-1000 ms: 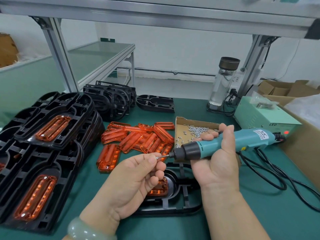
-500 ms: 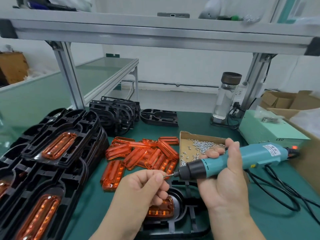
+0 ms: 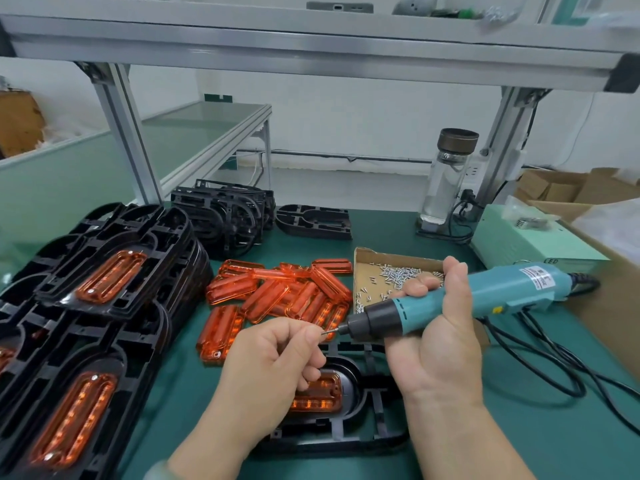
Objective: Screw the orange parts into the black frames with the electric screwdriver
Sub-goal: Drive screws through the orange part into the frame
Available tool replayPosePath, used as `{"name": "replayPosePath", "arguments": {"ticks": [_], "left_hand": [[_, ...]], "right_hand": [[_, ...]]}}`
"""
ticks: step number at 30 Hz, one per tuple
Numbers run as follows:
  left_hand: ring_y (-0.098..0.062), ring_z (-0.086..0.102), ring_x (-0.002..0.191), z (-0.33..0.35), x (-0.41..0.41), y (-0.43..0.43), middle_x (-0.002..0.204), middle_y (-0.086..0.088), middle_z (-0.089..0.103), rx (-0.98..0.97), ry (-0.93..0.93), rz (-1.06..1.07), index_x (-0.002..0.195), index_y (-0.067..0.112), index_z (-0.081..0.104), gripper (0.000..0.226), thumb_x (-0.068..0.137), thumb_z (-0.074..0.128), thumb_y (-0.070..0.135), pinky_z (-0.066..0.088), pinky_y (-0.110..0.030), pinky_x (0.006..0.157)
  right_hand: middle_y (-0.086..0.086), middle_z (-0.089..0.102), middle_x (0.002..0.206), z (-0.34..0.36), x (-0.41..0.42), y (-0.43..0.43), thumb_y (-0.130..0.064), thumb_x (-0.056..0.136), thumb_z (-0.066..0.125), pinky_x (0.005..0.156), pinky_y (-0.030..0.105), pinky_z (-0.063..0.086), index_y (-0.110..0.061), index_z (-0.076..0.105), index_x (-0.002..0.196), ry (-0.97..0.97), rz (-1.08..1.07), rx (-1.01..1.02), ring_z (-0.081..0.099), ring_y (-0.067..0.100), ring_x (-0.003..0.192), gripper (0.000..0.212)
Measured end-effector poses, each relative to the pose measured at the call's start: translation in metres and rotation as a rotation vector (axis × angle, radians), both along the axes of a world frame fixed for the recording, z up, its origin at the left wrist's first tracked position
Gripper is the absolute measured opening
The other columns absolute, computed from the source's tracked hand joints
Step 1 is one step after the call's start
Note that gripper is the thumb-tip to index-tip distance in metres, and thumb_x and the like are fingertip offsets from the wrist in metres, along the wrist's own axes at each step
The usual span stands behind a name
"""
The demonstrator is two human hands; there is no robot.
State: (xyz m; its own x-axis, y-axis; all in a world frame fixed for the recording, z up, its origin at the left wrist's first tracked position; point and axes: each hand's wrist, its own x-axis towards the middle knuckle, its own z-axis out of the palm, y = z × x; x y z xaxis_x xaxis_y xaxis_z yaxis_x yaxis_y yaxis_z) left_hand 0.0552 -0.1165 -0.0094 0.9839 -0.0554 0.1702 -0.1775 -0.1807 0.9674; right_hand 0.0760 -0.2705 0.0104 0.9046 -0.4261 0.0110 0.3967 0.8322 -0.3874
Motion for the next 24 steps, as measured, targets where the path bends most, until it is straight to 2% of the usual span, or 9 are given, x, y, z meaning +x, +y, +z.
{"name": "replayPosePath", "arguments": {"ticks": [6,8,10,12,15,17,19,24], "left_hand": [[-0.003,0.057,0.049,-0.0021,0.0020,-0.0018,0.064,-0.003,0.069,-0.078,0.014,-0.007,0.069,0.023,0.072,0.024,0.088,0.058,0.018,0.045,-0.013,0.048],[-0.007,0.060,0.053,-0.0032,0.0013,-0.0021,0.068,-0.004,0.071,-0.126,0.029,-0.030,0.074,0.024,0.074,0.019,0.086,0.059,0.026,0.047,-0.015,0.051],[-0.012,0.065,0.061,-0.0045,-0.0003,-0.0026,0.075,-0.006,0.073,-0.197,0.071,-0.081,0.082,0.027,0.076,0.023,0.080,0.056,0.039,0.050,-0.017,0.054],[-0.015,0.068,0.068,-0.0060,-0.0003,-0.0029,0.081,-0.007,0.074,-0.250,0.099,-0.112,0.088,0.031,0.075,0.027,0.074,0.056,0.043,0.052,-0.019,0.057],[-0.013,0.067,0.066,-0.0067,0.0011,-0.0022,0.079,-0.006,0.074,-0.270,0.106,-0.055,0.087,0.032,0.075,0.020,0.072,0.062,0.037,0.050,-0.017,0.055],[-0.010,0.064,0.059,-0.0063,0.0025,-0.0018,0.073,-0.006,0.072,-0.254,0.096,-0.016,0.080,0.028,0.075,0.009,0.078,0.067,0.025,0.048,-0.015,0.051],[-0.008,0.062,0.056,-0.0063,0.0028,-0.0009,0.069,-0.006,0.071,-0.213,0.074,-0.011,0.076,0.026,0.075,0.014,0.082,0.066,0.017,0.046,-0.015,0.050],[-0.001,0.062,0.056,-0.0004,0.0018,0.0032,0.070,0.003,0.072,-0.056,-0.001,-0.035,0.080,0.035,0.073,0.020,0.082,0.068,0.016,0.046,-0.011,0.052]], "right_hand": [[-0.012,0.052,0.064,0.0002,0.0011,0.0012,-0.033,0.084,0.065,0.061,0.019,0.048,-0.027,0.055,0.089,0.021,-0.007,-0.003,0.050,0.002,0.053,0.013],[-0.011,0.052,0.064,0.0008,0.0012,-0.0002,-0.033,0.086,0.065,0.058,0.019,0.049,-0.026,0.057,0.086,0.035,-0.010,0.028,0.051,0.003,0.052,0.010],[-0.010,0.051,0.065,0.0021,0.0011,-0.0022,-0.032,0.089,0.063,0.057,0.017,0.049,-0.024,0.058,0.081,0.048,-0.016,0.057,0.051,0.003,0.052,0.013],[-0.009,0.050,0.066,0.0036,0.0012,-0.0042,-0.031,0.091,0.063,0.056,0.017,0.048,-0.023,0.056,0.081,0.061,-0.023,0.073,0.050,0.003,0.052,0.014],[-0.008,0.050,0.066,0.0047,0.0011,-0.0050,-0.031,0.091,0.063,0.054,0.018,0.048,-0.023,0.055,0.083,0.061,-0.019,0.079,0.050,0.003,0.052,0.014],[-0.008,0.050,0.065,0.0049,0.0006,-0.0045,-0.030,0.092,0.062,0.053,0.018,0.048,-0.022,0.055,0.080,0.064,-0.014,0.069,0.050,0.004,0.051,0.016],[-0.009,0.051,0.064,0.0046,0.0001,-0.0032,-0.030,0.093,0.062,0.053,0.018,0.048,-0.023,0.054,0.079,0.070,-0.002,0.056,0.049,0.003,0.051,0.018],[-0.010,0.050,0.064,0.0025,0.0003,-0.0057,-0.029,0.090,0.063,0.057,0.018,0.047,-0.025,0.054,0.085,0.044,0.012,0.018,0.049,0.003,0.052,0.011]]}}
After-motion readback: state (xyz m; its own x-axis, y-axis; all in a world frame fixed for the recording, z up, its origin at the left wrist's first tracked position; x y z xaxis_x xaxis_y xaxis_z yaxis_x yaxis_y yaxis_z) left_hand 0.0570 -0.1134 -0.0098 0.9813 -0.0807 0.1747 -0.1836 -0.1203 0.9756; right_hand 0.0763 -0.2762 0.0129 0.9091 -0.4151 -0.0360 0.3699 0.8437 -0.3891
